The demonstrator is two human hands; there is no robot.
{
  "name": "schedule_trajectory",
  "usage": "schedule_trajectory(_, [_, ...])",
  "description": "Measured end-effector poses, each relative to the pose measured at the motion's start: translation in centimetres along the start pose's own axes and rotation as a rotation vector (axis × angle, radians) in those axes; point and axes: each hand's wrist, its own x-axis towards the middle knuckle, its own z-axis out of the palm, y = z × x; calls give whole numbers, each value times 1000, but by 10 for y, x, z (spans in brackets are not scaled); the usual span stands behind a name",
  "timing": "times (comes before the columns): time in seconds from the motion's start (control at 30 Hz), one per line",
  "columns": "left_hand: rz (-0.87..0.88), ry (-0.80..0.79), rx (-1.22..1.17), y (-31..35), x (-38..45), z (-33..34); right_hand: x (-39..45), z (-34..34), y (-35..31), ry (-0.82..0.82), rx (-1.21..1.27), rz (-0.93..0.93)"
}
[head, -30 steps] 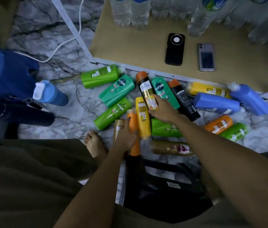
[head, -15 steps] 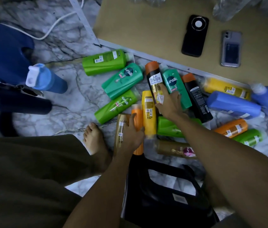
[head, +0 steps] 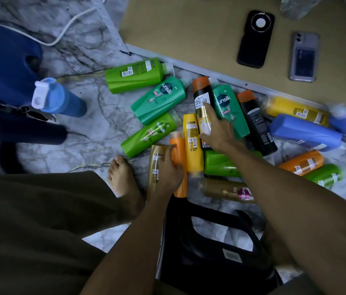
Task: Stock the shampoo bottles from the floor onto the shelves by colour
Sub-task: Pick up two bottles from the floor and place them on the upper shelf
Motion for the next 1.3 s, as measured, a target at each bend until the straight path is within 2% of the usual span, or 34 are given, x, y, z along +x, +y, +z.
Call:
schedule_trajectory(0.27, [15, 2, 54, -10, 0, 11, -6, -5, 9, -99, 203, -95])
schedule_trajectory(0.4, [-62, -16, 132, -9, 4, 13, -12, -7, 13, -158, 283, -161])
schedule_trajectory(0.63, [-28, -91, 153, -19, 12, 9, -21, -12, 21, -204, 344, -160])
schedule_trajectory(1.0, [24, -132, 32, -7, -2, 0, -46, -7, 37, -223, 465, -140])
schedule_trajectory(1.3, [-87, -263, -227, 9, -12, -1, -69, -4, 47, -234, 579, -92])
